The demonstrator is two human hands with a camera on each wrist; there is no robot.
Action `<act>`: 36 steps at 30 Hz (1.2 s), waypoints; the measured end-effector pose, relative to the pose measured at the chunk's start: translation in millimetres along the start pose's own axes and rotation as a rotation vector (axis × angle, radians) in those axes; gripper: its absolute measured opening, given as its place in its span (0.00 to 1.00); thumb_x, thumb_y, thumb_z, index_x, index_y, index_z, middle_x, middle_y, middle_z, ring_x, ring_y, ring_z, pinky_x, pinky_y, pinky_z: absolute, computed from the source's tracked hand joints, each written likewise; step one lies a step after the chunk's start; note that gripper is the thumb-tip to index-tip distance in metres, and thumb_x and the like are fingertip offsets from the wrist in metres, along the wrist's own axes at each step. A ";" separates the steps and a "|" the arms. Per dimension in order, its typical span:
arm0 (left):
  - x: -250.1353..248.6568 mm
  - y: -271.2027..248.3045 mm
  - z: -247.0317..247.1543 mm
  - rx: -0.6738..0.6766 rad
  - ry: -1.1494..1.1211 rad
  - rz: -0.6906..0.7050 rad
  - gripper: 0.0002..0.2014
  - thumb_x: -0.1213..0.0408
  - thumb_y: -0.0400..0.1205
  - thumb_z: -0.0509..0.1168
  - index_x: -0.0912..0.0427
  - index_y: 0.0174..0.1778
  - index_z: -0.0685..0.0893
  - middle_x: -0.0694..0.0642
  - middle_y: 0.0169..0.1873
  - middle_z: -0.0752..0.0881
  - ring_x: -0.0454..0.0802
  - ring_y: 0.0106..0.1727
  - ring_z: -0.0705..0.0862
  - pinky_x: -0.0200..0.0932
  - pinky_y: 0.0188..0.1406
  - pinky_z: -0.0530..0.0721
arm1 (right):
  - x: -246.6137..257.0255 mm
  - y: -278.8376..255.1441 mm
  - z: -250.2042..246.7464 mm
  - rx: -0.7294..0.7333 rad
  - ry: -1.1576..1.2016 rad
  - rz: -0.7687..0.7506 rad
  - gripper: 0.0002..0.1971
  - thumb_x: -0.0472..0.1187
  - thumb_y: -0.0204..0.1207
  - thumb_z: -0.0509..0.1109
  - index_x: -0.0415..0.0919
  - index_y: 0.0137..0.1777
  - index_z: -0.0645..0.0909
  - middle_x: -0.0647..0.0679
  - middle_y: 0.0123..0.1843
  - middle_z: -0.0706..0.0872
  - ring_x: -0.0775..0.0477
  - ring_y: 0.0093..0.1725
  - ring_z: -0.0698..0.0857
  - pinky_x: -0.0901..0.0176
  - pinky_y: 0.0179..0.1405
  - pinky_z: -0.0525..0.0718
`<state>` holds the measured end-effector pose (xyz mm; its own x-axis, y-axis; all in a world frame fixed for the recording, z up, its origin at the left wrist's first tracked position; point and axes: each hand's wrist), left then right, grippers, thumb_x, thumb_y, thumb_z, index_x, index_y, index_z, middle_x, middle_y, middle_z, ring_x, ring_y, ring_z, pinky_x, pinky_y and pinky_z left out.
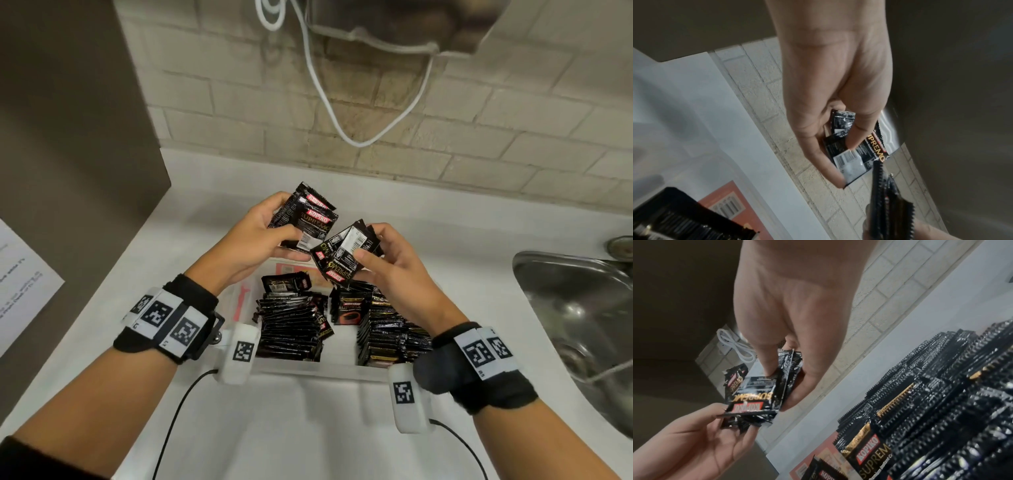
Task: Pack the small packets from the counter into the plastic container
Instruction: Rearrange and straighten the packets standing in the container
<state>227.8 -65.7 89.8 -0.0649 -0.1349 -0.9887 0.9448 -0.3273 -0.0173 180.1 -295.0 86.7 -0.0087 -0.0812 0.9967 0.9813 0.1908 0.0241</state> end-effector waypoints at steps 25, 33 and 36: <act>-8.5 -11.2 32.4 0.146 0.366 0.257 0.15 0.77 0.75 0.65 0.56 0.52 0.73 0.60 0.45 0.78 0.42 0.44 0.77 0.33 0.45 0.76 | 7.5 3.2 11.4 0.049 0.347 0.211 0.16 0.28 0.84 0.61 0.38 0.70 0.71 0.36 0.55 0.89 0.43 0.49 0.89 0.47 0.51 0.90; -19.9 -11.0 39.4 0.178 0.412 0.271 0.36 0.73 0.63 0.63 0.48 0.70 0.72 0.43 0.42 0.72 0.38 0.41 0.71 0.33 0.43 0.74 | 20.6 6.6 16.9 0.037 0.508 0.281 0.20 0.29 0.86 0.55 0.25 0.77 0.67 0.39 0.43 0.86 0.43 0.34 0.85 0.54 0.31 0.86; -17.5 -12.0 41.3 0.164 0.679 0.425 0.41 0.60 0.68 0.77 0.43 0.76 0.65 0.41 0.63 0.70 0.45 0.63 0.74 0.51 0.69 0.77 | 22.3 6.9 13.8 0.024 0.497 0.274 0.17 0.31 0.86 0.55 0.26 0.72 0.70 0.40 0.41 0.84 0.42 0.35 0.83 0.50 0.37 0.84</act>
<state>204.4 -98.0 113.4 0.5472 0.3004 -0.7812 0.7823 -0.5155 0.3497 184.0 -282.0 110.2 0.3426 -0.4756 0.8102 0.9304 0.2913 -0.2225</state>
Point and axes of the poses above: each hand's wrist, its own y-axis towards the middle knuckle, its own z-axis out of the palm, x = y × z
